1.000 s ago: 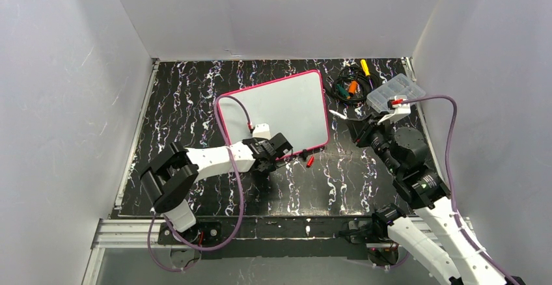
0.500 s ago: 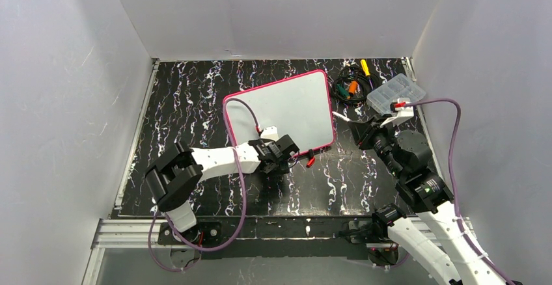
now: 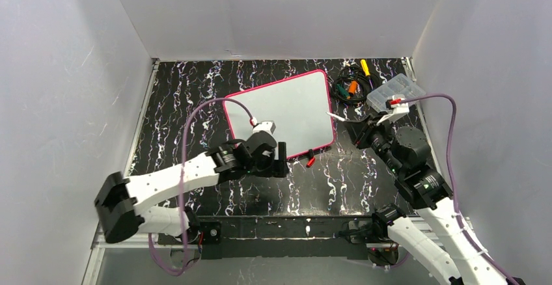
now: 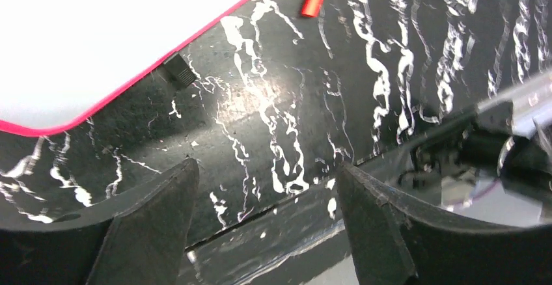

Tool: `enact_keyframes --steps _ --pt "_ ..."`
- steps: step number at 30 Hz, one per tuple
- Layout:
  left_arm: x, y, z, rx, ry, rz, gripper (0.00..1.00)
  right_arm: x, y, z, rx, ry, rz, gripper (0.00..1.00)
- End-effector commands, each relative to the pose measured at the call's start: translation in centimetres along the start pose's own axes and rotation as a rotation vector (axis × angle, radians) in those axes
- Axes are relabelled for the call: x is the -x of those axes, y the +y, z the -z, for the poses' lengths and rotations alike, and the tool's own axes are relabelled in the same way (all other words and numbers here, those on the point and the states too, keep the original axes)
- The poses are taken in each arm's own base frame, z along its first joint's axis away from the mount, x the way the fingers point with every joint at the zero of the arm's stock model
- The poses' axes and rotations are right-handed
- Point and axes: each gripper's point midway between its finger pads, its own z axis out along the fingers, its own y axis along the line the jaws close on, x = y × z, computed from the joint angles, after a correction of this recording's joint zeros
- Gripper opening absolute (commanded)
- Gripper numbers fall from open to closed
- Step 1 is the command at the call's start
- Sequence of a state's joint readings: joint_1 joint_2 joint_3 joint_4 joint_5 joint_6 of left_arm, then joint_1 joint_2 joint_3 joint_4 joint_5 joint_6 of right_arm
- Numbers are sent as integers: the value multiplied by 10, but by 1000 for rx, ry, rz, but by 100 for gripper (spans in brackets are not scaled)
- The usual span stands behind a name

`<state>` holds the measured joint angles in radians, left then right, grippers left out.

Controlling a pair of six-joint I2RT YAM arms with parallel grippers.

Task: Write a sentence on the whiteboard
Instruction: Move the whiteboard stand to the center of the board, then write a sentence on the whiteboard.

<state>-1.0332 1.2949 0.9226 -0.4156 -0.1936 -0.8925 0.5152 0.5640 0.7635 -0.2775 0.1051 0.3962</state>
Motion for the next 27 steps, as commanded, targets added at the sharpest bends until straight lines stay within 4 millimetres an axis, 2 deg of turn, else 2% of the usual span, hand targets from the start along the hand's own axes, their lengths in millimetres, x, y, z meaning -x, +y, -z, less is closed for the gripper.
enact_keyframes --steps 1,3,6,10,14,16,18,19,21,27 --pt "22 0 53 -138 -14 -312 76 30 35 -3 158 -64 12 1" --pt "36 3 74 -200 16 -363 76 29 47 -8 217 -49 2 1" --pt "72 13 104 -262 -34 -429 76 31 62 -15 296 -52 -36 1" --pt "121 32 129 -330 -108 -431 77 29 81 -29 397 -46 -110 1" --pt "151 44 128 -381 -205 -362 77 28 96 -41 451 -55 -162 1" --pt "168 59 129 -420 -282 -302 77 29 104 -46 465 -62 -169 1" --pt "185 83 132 -435 -356 -227 77 26 115 -52 468 -62 -156 1" --pt "191 86 136 -466 -384 -222 77 22 121 -55 466 -57 -144 1" --pt "197 100 133 -480 -397 -190 77 14 138 -57 476 -61 -129 1" --pt "194 110 110 -510 -355 -152 75 -4 165 -82 459 -111 -119 1"
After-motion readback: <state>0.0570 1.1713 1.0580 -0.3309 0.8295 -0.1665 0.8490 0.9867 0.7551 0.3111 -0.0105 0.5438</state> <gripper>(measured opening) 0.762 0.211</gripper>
